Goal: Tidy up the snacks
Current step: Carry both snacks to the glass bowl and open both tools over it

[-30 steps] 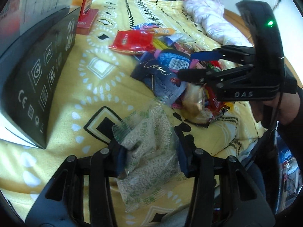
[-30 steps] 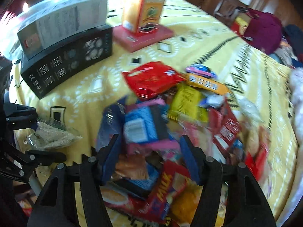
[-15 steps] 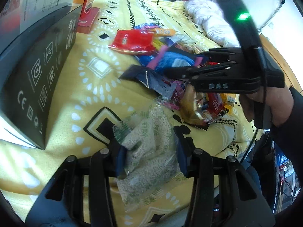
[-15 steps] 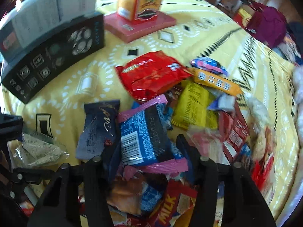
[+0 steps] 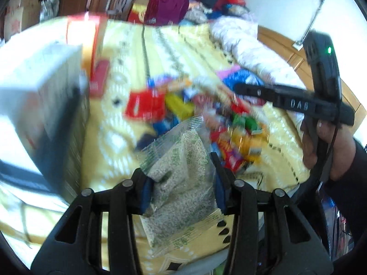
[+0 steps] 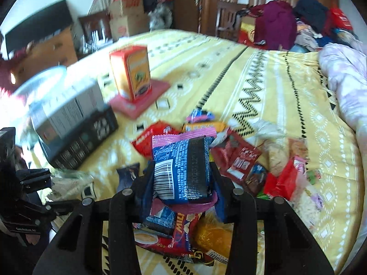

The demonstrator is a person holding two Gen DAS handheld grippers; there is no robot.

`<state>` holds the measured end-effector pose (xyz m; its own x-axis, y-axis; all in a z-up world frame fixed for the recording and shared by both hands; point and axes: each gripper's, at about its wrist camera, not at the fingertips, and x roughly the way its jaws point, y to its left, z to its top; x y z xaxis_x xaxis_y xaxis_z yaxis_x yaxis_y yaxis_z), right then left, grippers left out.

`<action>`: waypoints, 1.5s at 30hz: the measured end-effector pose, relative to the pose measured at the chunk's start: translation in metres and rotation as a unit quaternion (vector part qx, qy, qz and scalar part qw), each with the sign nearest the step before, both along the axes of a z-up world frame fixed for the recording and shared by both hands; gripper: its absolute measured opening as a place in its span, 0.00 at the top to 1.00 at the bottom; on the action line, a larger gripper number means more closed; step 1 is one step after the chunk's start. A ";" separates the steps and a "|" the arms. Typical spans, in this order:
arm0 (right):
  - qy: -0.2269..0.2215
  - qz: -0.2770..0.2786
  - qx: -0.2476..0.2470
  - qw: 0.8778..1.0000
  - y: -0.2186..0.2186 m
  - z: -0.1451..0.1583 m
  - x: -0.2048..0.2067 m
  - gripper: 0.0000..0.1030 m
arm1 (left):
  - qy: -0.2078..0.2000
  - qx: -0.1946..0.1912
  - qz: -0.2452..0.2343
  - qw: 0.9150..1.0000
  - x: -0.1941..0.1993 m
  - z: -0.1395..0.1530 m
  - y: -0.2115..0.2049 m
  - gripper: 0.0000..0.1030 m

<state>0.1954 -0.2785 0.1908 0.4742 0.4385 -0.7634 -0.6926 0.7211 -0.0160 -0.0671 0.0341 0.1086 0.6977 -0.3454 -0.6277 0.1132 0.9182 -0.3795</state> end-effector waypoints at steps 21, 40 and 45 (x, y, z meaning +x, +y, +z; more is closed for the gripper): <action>0.020 0.158 0.164 0.973 0.220 0.124 -0.069 0.55 | -0.056 0.034 0.333 0.941 -0.082 0.117 0.285 0.57; 0.109 0.273 0.105 0.950 0.392 0.053 -0.160 0.55 | 0.015 0.058 0.386 0.921 -0.107 0.071 0.330 0.54; 0.112 0.268 0.098 0.952 0.397 0.050 -0.155 0.55 | 0.016 0.048 0.390 0.919 -0.114 0.068 0.339 0.54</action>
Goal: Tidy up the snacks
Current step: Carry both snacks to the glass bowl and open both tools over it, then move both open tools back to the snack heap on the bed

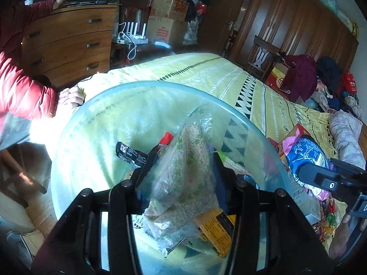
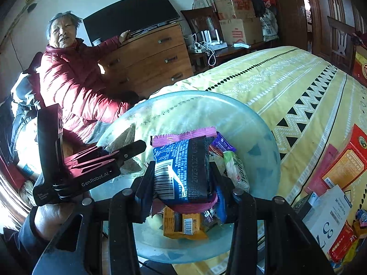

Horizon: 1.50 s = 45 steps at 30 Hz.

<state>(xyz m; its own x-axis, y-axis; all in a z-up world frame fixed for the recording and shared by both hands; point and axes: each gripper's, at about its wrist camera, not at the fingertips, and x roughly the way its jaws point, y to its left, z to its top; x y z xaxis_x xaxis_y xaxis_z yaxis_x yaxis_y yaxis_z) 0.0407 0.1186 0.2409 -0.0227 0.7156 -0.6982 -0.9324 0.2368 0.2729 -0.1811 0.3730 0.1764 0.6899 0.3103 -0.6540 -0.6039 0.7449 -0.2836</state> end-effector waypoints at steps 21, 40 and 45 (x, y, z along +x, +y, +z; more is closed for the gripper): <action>-0.004 0.004 -0.010 1.000 0.011 -0.007 -0.005 0.40 | 0.010 0.000 0.000 1.000 -0.001 0.001 0.001 0.41; -0.076 -0.181 0.071 0.978 -0.245 0.058 0.002 0.25 | -0.043 0.190 -0.056 0.979 0.034 0.101 -0.155 0.00; -0.071 -0.242 0.081 0.964 -0.318 0.062 0.010 0.21 | -0.043 0.188 -0.103 0.976 0.054 0.105 -0.200 0.00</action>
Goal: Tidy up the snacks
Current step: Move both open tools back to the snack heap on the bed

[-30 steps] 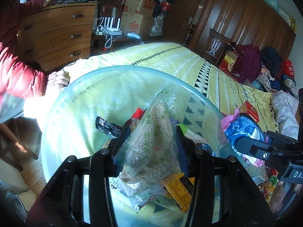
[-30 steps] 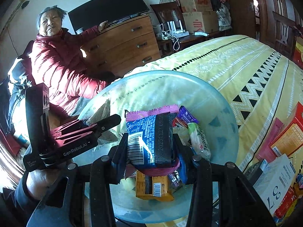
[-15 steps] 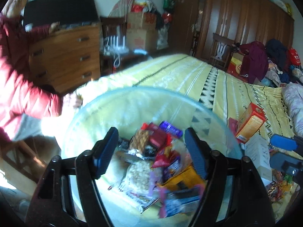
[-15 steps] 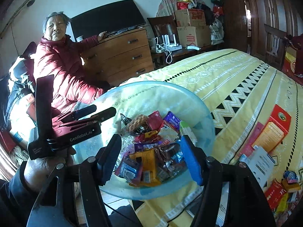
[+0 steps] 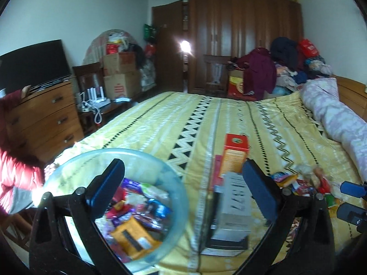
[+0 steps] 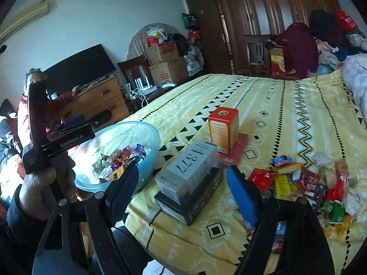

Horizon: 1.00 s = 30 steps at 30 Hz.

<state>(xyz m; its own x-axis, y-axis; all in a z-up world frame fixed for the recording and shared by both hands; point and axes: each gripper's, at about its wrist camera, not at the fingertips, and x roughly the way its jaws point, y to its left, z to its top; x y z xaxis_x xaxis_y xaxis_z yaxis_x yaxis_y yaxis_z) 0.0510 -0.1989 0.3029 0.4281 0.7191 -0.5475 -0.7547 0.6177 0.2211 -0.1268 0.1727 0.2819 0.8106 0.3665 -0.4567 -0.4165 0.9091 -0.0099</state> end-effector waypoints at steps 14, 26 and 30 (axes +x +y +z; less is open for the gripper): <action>0.016 -0.060 0.038 0.997 -0.103 -0.008 0.008 0.19 | 0.047 0.003 -0.105 0.993 0.047 -0.012 -0.096 0.00; 0.116 -0.162 0.014 0.980 -0.204 -0.096 0.012 0.19 | 0.201 -0.237 -0.289 0.906 0.115 -0.144 -0.166 0.27; 0.143 -0.175 0.008 0.974 -0.221 -0.118 0.016 0.19 | 0.242 -0.235 -0.316 0.887 0.123 -0.186 -0.186 0.39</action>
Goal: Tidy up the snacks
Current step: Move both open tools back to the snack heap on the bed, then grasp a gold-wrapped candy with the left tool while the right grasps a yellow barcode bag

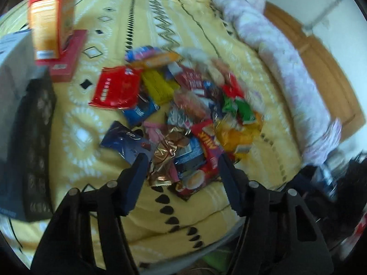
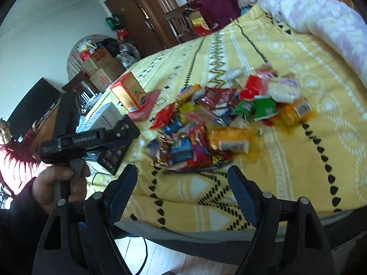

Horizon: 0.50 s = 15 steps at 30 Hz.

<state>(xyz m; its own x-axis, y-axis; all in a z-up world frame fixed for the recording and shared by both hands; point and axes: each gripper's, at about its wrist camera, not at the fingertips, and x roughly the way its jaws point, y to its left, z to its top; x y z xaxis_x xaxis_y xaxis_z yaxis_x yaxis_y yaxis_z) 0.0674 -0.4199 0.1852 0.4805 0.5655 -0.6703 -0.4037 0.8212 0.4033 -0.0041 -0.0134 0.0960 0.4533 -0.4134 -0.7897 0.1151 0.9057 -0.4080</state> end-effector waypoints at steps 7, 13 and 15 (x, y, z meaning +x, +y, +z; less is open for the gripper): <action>0.013 -0.008 -0.002 1.000 -0.008 -0.017 0.009 0.19 | 0.011 0.040 -0.023 0.999 0.017 -0.031 -0.016 0.53; 0.014 0.000 -0.018 1.000 -0.007 -0.025 0.014 0.19 | -0.006 0.063 -0.027 0.998 0.027 -0.042 -0.025 0.62; 0.011 0.003 -0.030 0.999 -0.006 -0.026 0.018 0.19 | -0.017 0.068 -0.030 0.997 0.021 -0.035 -0.025 0.68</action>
